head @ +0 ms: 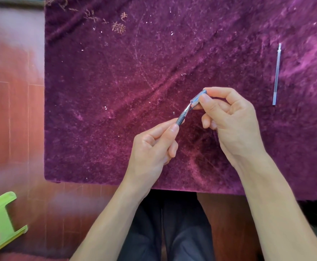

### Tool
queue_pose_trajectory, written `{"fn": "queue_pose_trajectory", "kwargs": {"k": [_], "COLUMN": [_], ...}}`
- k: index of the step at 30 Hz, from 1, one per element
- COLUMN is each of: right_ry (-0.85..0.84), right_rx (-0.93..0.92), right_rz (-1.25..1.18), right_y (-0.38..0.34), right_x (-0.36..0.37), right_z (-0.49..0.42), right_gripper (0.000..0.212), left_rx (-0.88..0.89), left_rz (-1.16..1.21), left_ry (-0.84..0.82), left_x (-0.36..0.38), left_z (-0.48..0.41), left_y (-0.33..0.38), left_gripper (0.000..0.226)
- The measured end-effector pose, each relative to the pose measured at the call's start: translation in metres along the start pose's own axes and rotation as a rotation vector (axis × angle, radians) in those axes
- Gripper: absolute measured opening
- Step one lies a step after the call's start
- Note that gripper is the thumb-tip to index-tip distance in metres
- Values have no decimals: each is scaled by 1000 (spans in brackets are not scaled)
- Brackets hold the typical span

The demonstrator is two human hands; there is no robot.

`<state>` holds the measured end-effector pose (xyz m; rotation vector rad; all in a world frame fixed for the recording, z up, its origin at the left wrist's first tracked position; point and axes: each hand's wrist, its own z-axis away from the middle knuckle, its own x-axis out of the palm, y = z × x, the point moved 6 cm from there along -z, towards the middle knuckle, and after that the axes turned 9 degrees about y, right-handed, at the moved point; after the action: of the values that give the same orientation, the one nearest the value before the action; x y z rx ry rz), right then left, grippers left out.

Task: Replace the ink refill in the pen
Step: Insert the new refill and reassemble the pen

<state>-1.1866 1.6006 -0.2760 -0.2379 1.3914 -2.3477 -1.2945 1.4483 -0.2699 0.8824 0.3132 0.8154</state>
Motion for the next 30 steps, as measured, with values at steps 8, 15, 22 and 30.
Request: {"fn": "queue_pose_trajectory", "kwargs": {"k": [8, 15, 22, 30], "right_ry": [-43, -33, -55, -63], "right_rx": [-112, -208, -215, -202], "right_rz": [112, 205, 224, 181], "right_y": [-10, -17, -17, -16], "right_x": [3, 4, 5, 6], "right_z": [0, 1, 6, 11], "right_gripper": [13, 15, 16, 18], "left_rx": [-5, -1, 16, 24], "left_rz": [2, -4, 11, 20], "left_ry": [-1, -4, -18, -30], "left_x": [-2, -3, 0, 3], "left_z": [-1, -3, -3, -4], "left_y": [0, 0, 2, 5], "left_gripper": [29, 29, 29, 30]}}
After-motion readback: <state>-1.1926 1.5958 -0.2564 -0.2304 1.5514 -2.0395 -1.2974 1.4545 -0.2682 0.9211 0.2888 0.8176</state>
